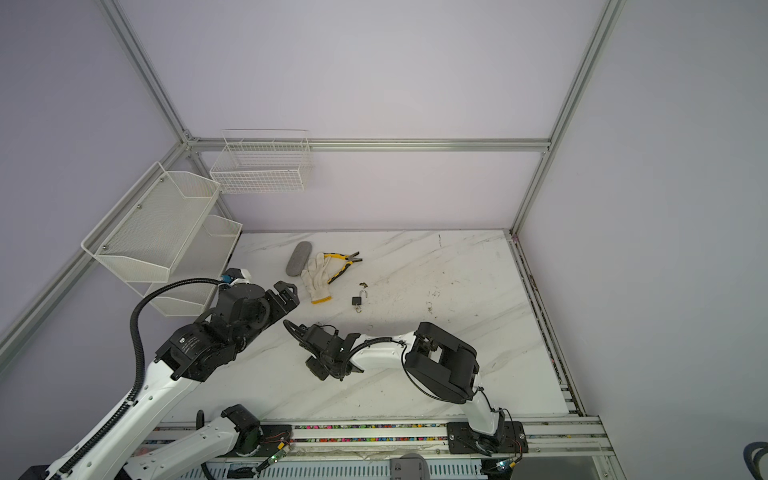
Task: Unlock with the key
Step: 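Lower the right gripper to the silver key ring while the left gripper withdraws, then grasp the silver key ring with the right gripper and lift it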
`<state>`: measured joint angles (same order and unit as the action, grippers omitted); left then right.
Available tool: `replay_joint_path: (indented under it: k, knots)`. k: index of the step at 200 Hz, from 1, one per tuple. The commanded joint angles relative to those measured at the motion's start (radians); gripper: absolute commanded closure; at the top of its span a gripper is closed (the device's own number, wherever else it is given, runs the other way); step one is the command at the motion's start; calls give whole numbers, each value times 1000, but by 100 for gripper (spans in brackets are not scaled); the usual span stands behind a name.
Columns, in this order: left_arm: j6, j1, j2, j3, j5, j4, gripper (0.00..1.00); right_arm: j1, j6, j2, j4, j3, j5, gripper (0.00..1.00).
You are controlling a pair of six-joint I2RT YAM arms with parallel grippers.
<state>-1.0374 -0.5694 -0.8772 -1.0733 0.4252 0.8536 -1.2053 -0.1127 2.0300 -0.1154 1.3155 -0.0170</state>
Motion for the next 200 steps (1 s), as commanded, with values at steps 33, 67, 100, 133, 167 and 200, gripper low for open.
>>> replay_joint_path:
  k: [33,67,100,133,167,200]
  knots:
    - [-18,6,24,37,50,55,0,-3,59,9,17,-26,17,60]
    - [-31,6,34,47,65,64,0,-12,70,16,31,-43,23,60]
    - [-39,6,42,51,81,69,0,-21,83,40,25,-32,22,63]
    - [-44,6,43,52,89,68,0,-25,92,50,13,-31,17,68]
    - [-46,7,37,53,92,68,0,-32,95,30,14,-51,36,73]
    - [-55,7,34,57,101,68,0,-34,92,38,17,-49,49,80]
